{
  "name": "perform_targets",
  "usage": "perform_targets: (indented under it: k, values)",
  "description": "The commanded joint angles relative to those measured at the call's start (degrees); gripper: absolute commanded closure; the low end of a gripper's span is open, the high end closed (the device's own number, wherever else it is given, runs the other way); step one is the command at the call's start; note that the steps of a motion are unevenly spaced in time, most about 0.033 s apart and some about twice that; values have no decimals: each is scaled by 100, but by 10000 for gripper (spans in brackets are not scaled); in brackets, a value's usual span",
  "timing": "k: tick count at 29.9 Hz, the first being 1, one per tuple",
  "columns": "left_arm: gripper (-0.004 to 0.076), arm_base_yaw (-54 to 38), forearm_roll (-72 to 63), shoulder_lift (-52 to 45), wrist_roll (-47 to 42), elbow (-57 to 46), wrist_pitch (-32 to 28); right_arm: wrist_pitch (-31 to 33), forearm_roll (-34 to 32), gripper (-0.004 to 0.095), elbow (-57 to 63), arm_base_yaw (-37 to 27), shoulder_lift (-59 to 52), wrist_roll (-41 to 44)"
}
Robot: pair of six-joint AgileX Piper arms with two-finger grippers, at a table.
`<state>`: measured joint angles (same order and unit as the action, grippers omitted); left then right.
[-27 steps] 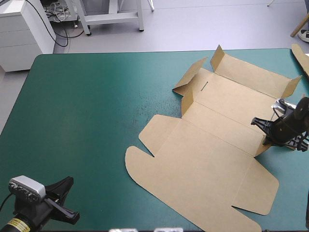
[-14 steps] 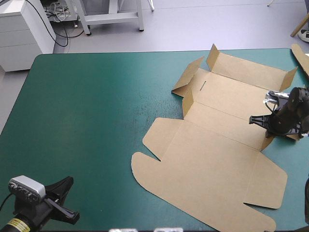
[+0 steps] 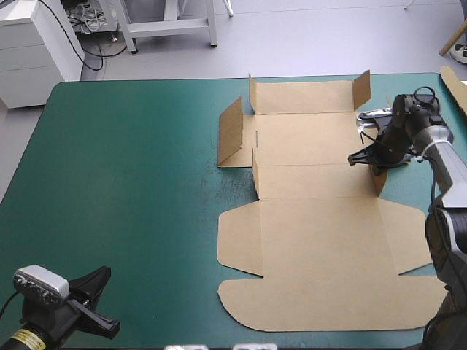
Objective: Fold the box
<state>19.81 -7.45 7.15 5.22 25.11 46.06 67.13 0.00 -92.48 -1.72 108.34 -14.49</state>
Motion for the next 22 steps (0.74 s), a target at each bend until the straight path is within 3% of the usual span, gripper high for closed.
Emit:
perform_targets:
  k: [1, 15, 22]
  values:
    - [731, 39, -71, 79, 1, 144, -425, -8, 0, 924, -652, 256, -28, -376]
    - [731, 39, -71, 79, 1, 144, -425, -8, -45, 930, -1506, 1646, 499, -1793]
    - [731, 39, -71, 79, 1, 144, -425, -8, -512, 930, -1506, 2362, 499, -2503]
